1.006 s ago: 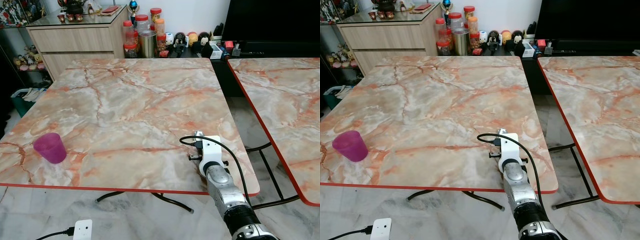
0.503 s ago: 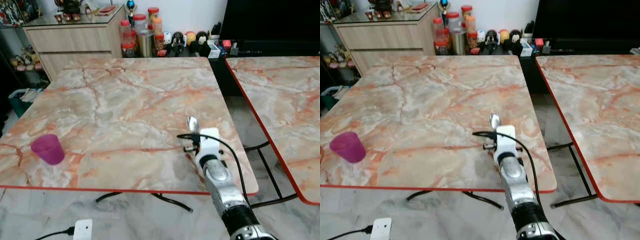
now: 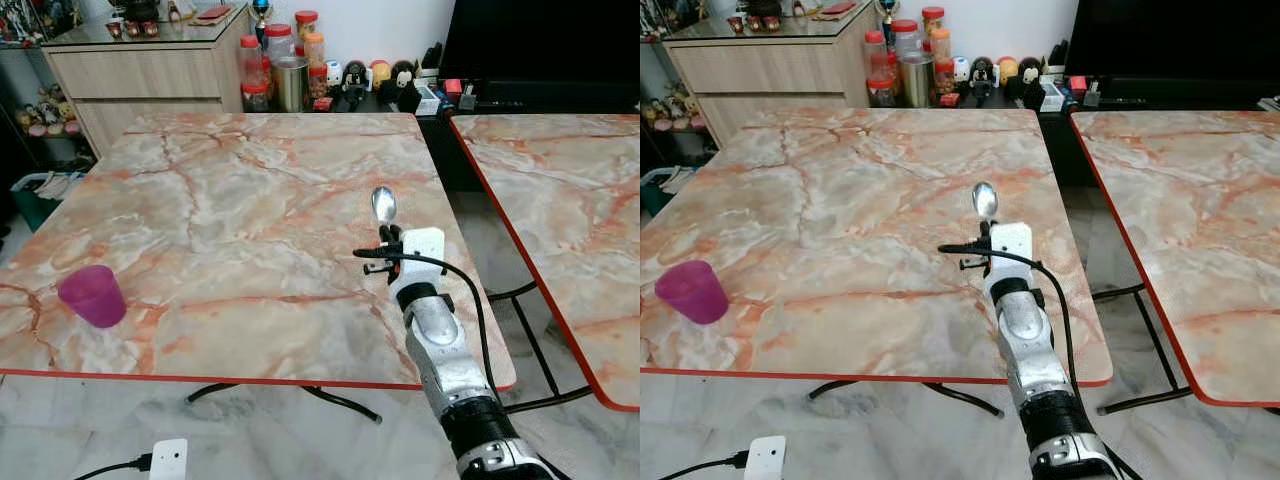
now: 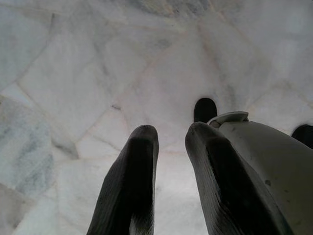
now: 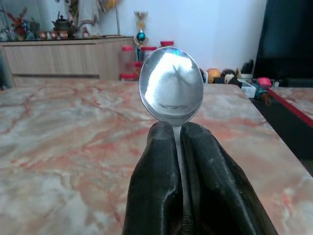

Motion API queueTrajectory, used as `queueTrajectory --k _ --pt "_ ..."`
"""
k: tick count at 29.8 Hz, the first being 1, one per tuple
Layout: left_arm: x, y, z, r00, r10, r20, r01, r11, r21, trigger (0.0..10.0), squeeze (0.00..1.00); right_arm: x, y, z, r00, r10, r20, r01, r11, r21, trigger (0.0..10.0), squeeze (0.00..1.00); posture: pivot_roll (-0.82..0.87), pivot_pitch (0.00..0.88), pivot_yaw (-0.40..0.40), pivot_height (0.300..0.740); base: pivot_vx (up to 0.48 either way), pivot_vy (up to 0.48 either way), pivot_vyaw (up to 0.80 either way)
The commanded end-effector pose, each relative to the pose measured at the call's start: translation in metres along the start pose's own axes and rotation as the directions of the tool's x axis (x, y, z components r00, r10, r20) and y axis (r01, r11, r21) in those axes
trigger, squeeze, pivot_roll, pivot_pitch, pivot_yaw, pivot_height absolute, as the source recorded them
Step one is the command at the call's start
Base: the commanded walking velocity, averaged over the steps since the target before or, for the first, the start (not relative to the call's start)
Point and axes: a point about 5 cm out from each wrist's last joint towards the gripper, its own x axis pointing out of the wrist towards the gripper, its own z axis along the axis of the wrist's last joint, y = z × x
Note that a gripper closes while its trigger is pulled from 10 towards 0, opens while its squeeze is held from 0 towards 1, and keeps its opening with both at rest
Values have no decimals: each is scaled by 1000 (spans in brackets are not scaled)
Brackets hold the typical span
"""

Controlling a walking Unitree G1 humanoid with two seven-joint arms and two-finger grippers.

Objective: Setting the table

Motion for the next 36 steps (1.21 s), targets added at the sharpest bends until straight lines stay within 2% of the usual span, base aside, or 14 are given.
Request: queueTrajectory --k 1,9,36 --pt "0 -1 0 1000 -4 -3 4 1000 8 10000 0 4 5 13 998 24 55 -24 1000 -5 10000 0 4 0 -10 719 0 0 0" --pt "1 -2 3 1000 -5 2 5 1000 -1 10000 0 5 6 15 997 31 71 -30 999 -12 10000 0 4 0 -10 719 0 0 0" --pt "0 0 0 1000 8 -8 -8 1000 -5 10000 0 6 10 17 996 48 80 -45 998 -46 10000 0 5 0 -3 719 0 -398 0"
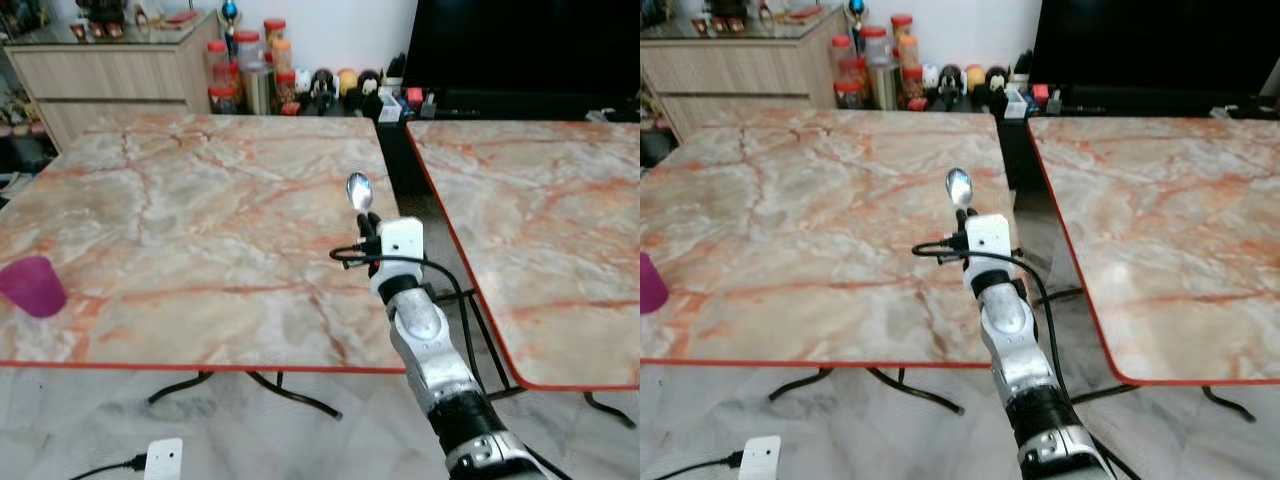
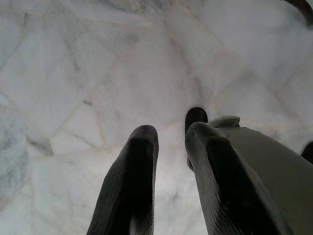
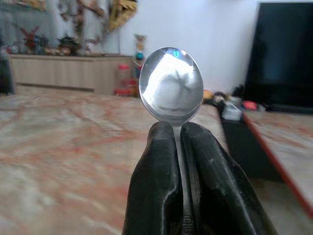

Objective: Setting the table

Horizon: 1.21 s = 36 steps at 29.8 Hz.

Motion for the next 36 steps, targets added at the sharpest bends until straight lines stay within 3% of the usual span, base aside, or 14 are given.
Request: queueTrajectory --k 1,11,36 --pt "0 -4 -3 1000 -10 -11 10 1000 -4 10000 0 2 -5 5 1000 -15 20 15 1000 -3 10000 0 5 0 -3 719 0 -420 0" --pt "-1 -5 -3 1000 -13 -12 13 1000 -6 10000 0 0 -3 6 999 7 37 -4 998 -56 10000 0 3 0 -7 719 0 -420 137" --pt "-1 -9 -5 1000 -24 -18 24 1000 -2 10000 0 -1 0 4 1000 16 21 -14 998 -61 10000 0 -2 0 -6 719 0 -414 47"
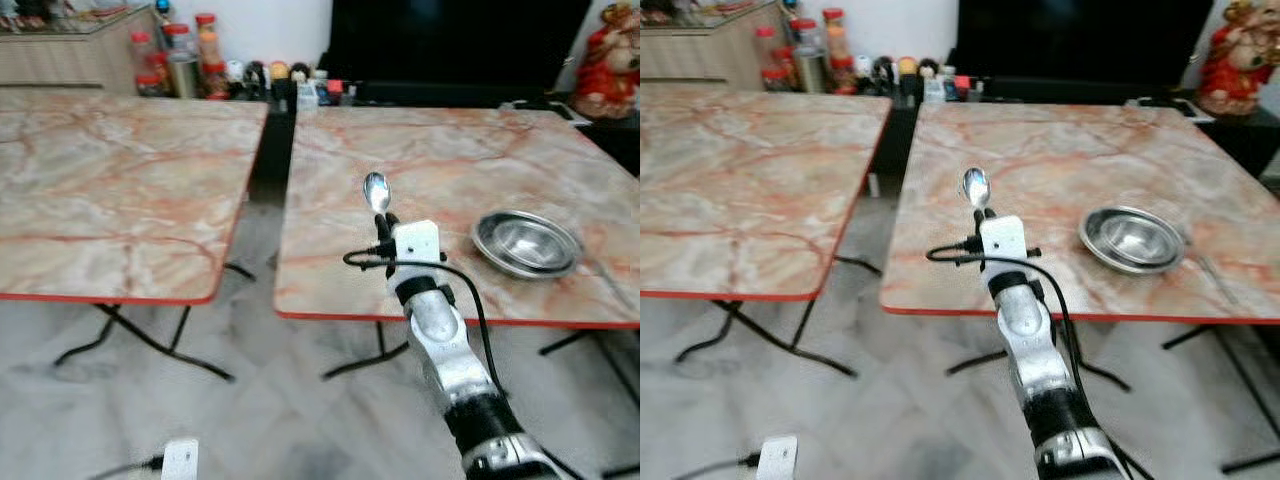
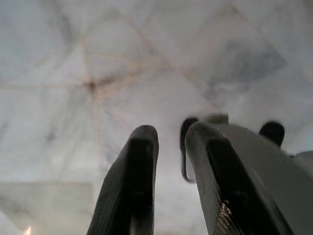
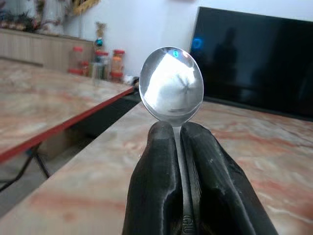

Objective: Setting the table

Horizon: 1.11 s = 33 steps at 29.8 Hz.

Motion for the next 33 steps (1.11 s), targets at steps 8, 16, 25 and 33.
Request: queueTrajectory --k 8,16,25,33 --pt "1 -2 4 1000 -5 7 5 1000 3 10000 0 3 -9 6 1000 -19 20 19 1000 -10 10000 0 -2 0 -6 719 0 -412 0" --pt "1 -2 4 1000 -6 6 6 1000 3 10000 0 2 -9 5 1000 -19 16 19 1000 -12 10000 0 -5 0 -4 719 0 -413 0" --pt "1 -2 4 1000 -5 7 5 1000 4 10000 0 2 -9 5 1000 -22 16 22 1000 -11 10000 0 -5 0 -2 719 0 -413 0" --pt "1 -2 5 1000 -5 9 5 1000 7 10000 0 2 -9 5 1000 -23 15 23 1000 -9 10000 0 -9 0 0 719 0 -408 0"
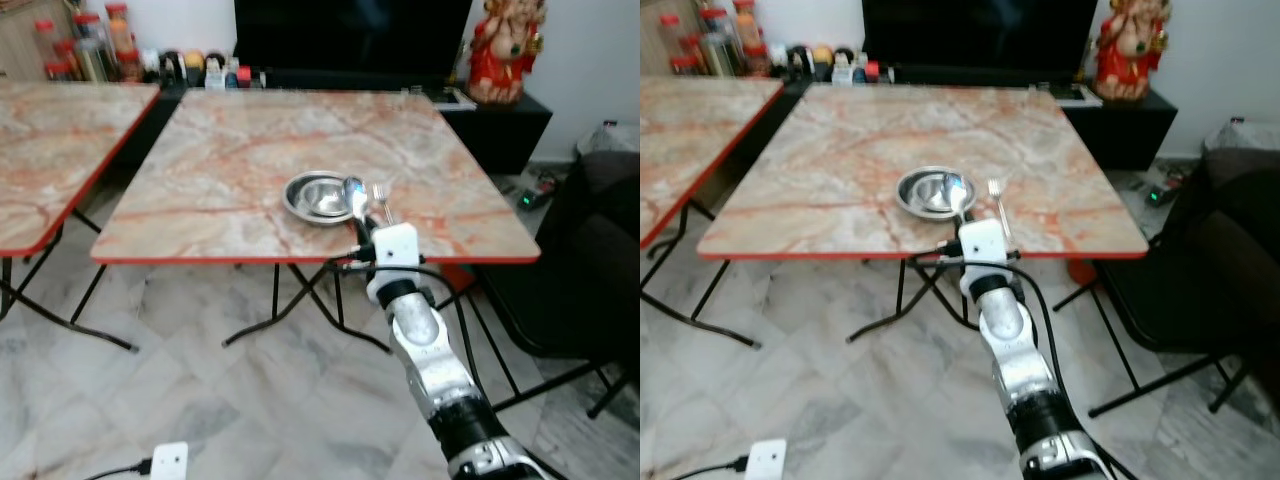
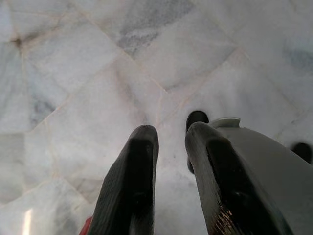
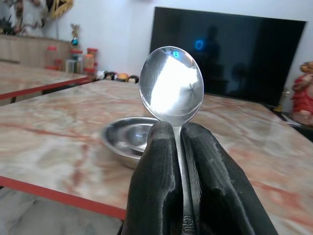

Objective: Setting the table

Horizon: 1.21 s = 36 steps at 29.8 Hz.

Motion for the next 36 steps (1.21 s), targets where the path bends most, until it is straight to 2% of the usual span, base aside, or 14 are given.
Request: queueTrajectory --k 1,22,36 --pt "0 -8 -1 1000 -19 -6 19 1000 1 10000 0 -1 -10 0 1000 -27 2 27 1000 -6 10000 0 -9 0 0 719 0 -394 0" --pt "0 -5 2 1000 -7 15 8 999 -32 10000 0 -2 -7 -2 1000 -15 -8 15 1000 6 10000 0 -4 0 -3 719 0 -16 0" --pt "0 -4 3 1000 -8 14 8 1000 -17 10000 0 -2 -4 -3 1000 -11 -11 11 1000 14 10000 0 -3 0 3 719 254 0 0"
